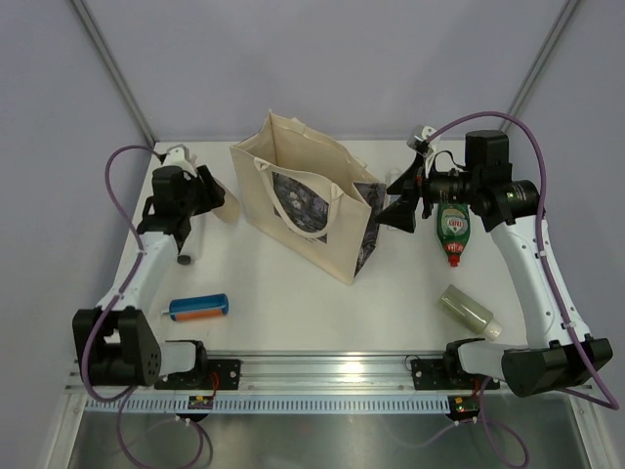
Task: Place the personal care products into the canvas bag
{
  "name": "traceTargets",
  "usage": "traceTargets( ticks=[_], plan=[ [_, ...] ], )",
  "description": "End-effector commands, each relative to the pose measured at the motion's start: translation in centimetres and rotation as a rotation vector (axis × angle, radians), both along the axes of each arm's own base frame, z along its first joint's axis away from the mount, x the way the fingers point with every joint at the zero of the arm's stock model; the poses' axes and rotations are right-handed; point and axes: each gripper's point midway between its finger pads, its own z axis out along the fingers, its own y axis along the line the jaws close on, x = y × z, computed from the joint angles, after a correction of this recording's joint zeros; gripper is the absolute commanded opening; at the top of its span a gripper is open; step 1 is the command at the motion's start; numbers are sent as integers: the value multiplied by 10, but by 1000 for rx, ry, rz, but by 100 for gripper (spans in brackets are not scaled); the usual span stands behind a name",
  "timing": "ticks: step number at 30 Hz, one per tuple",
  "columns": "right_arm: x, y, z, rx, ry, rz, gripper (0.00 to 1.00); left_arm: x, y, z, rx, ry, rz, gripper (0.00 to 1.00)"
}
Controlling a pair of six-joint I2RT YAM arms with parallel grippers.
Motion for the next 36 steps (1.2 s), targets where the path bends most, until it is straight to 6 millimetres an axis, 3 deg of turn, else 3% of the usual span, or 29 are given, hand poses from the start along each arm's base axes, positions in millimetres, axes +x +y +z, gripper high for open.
traceTargets(
  ticks=[1,5,6,8,12,16,19,22,23,24,25,26,27,29,32,33,36],
  plan=[
    [-4,0,11,29,-35,10,98,-13,-16,74,-128,-230,-29,0],
    [-3,-1,12,32,-35,9,98,-49,-15,99,-130,-280,-21,0],
    [-3,-1,12,33,-33,8,98,-61,-12,119,-124,-331,-15,0],
    [-4,-1,12,36,-33,10,98,-78,-12,132,-108,-350,-18,0],
    [-2,0,12,41,-24,10,98,-111,-18,192,-112,-498,-38,0],
    [-1,0,12,46,-18,10,98,-126,-31,252,-197,-617,-91,0],
    [0,0,10,46,-12,8,98,-126,-48,281,-304,-662,-159,0],
    [-2,0,10,51,-11,10,98,-115,-68,308,-390,-691,-229,0],
    [-2,0,11,53,-15,10,98,-102,-74,307,-399,-674,-237,0],
    [-3,0,10,52,-14,10,98,-102,-79,324,-406,-706,-251,0],
    [-3,0,9,51,-14,9,98,-101,-91,333,-415,-721,-288,0],
    [-4,-1,9,51,-17,8,98,-83,-100,329,-414,-698,-290,0],
    [-6,-1,8,49,-16,7,98,-84,-106,348,-402,-735,-314,0],
    [-6,-2,6,46,-19,2,98,-76,-129,357,-399,-734,-356,0],
    [-8,-4,2,41,-18,-6,98,-43,-162,352,-375,-700,-402,0],
    [-9,-4,2,41,-20,-7,98,-43,-162,352,-375,-700,-399,0],
    [-10,-8,-1,36,-22,-22,98,-16,-181,326,-298,-639,-428,0]
  ],
)
